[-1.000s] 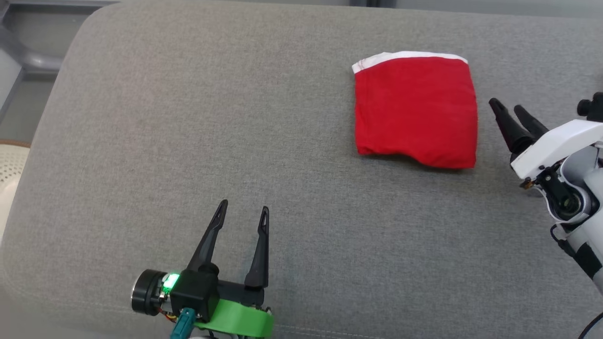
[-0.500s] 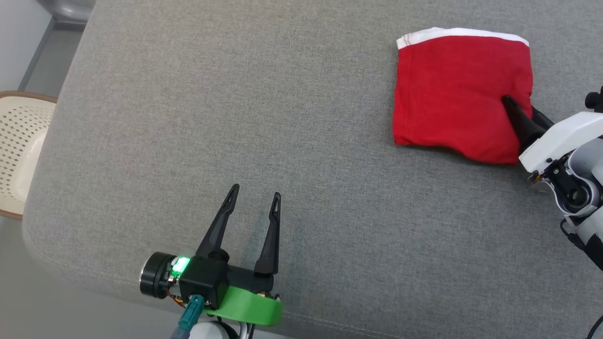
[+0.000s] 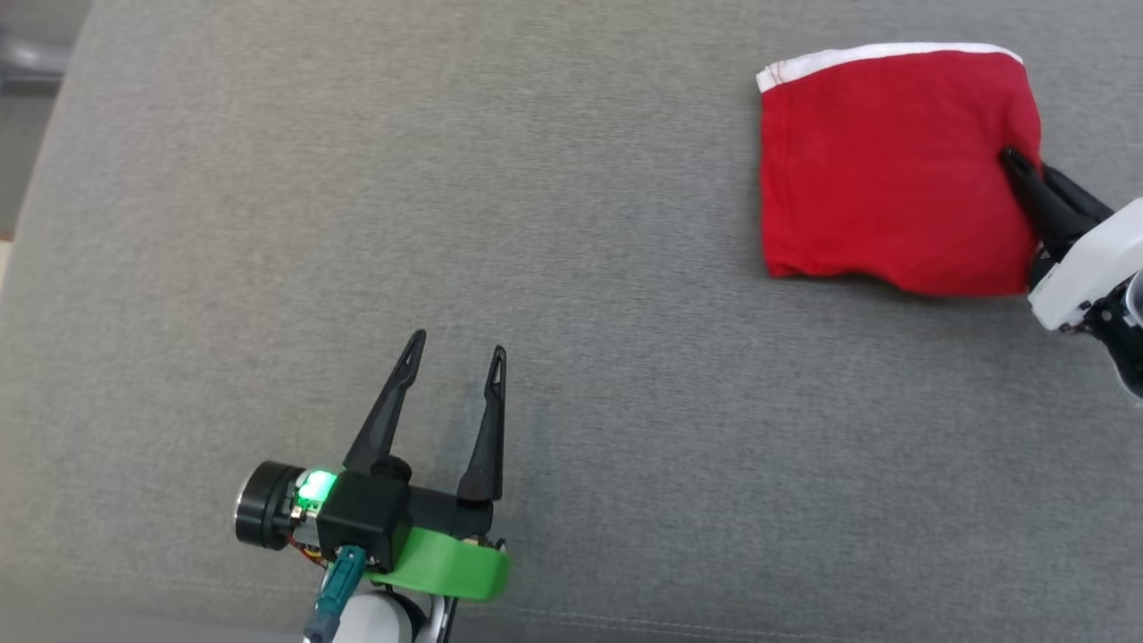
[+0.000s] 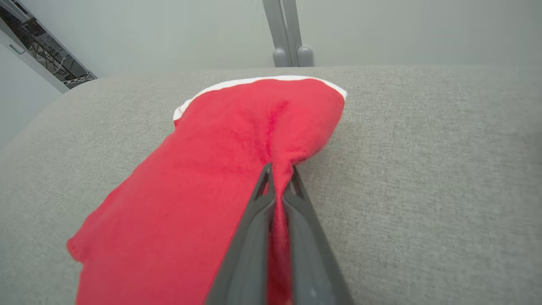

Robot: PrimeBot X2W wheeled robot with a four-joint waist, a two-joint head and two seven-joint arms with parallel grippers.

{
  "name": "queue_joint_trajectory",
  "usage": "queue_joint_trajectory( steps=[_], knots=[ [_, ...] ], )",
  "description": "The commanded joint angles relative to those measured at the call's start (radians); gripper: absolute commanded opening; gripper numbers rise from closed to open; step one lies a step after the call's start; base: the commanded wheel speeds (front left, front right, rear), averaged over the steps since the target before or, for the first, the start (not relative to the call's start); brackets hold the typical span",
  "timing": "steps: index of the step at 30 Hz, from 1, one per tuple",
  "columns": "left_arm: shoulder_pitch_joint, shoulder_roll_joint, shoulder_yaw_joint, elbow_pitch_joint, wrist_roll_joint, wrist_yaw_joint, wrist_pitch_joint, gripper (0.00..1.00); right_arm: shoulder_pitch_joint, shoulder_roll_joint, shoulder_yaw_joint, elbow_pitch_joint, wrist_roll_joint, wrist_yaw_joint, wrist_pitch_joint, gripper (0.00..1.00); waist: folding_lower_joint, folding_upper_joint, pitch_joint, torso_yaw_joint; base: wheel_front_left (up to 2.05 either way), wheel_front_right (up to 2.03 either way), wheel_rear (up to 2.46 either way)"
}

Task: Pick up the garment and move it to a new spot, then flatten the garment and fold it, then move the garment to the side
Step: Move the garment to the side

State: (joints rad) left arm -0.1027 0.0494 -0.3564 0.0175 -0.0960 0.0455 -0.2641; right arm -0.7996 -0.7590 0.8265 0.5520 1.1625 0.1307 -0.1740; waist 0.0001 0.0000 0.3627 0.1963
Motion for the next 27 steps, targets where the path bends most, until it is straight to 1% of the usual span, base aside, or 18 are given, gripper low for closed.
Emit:
queue_joint_trajectory(
  steps=[1,7,13,19,25,27],
  knots=[
    [-0.019,0.003,0.011,-0.001,0.019,-0.008,0.0,1.0,-0.023,-0.022,0.012,-0.005,-0.01,0.0,-0.011,0.0,-0.0001,0.0,0.011,-0.068,0.0,0.0,0.0],
    [-0.046,0.004,0.054,-0.013,0.051,-0.034,0.0,1.0,-0.093,-0.092,0.061,-0.015,-0.037,0.0,-0.034,0.0,-0.0001,0.0,0.05,-0.141,0.0,0.0,0.0],
    [-0.08,0.018,0.07,-0.041,0.082,-0.056,0.0,1.0,-0.173,-0.152,0.08,-0.003,-0.082,0.0,-0.064,0.0,-0.0001,0.0,0.118,-0.183,0.0,0.0,0.0],
    [-0.115,0.028,0.068,-0.069,0.096,-0.068,0.0,1.0,-0.237,-0.237,0.081,-0.008,-0.123,0.0,-0.078,0.0,-0.0001,0.0,0.182,-0.2,0.0,0.0,0.0],
    [-0.142,0.041,0.057,-0.095,0.103,-0.072,0.0,1.0,-0.277,-0.355,0.073,-0.027,-0.166,0.0,-0.082,0.0,-0.0001,0.0,0.235,-0.209,0.0,0.0,0.0],
    [-0.151,0.044,0.054,-0.099,0.104,-0.074,0.0,1.0,-0.287,-0.386,0.068,-0.031,-0.169,0.0,-0.08,0.0,-0.0001,0.0,0.251,-0.21,0.0,0.0,0.0]
  ],
)
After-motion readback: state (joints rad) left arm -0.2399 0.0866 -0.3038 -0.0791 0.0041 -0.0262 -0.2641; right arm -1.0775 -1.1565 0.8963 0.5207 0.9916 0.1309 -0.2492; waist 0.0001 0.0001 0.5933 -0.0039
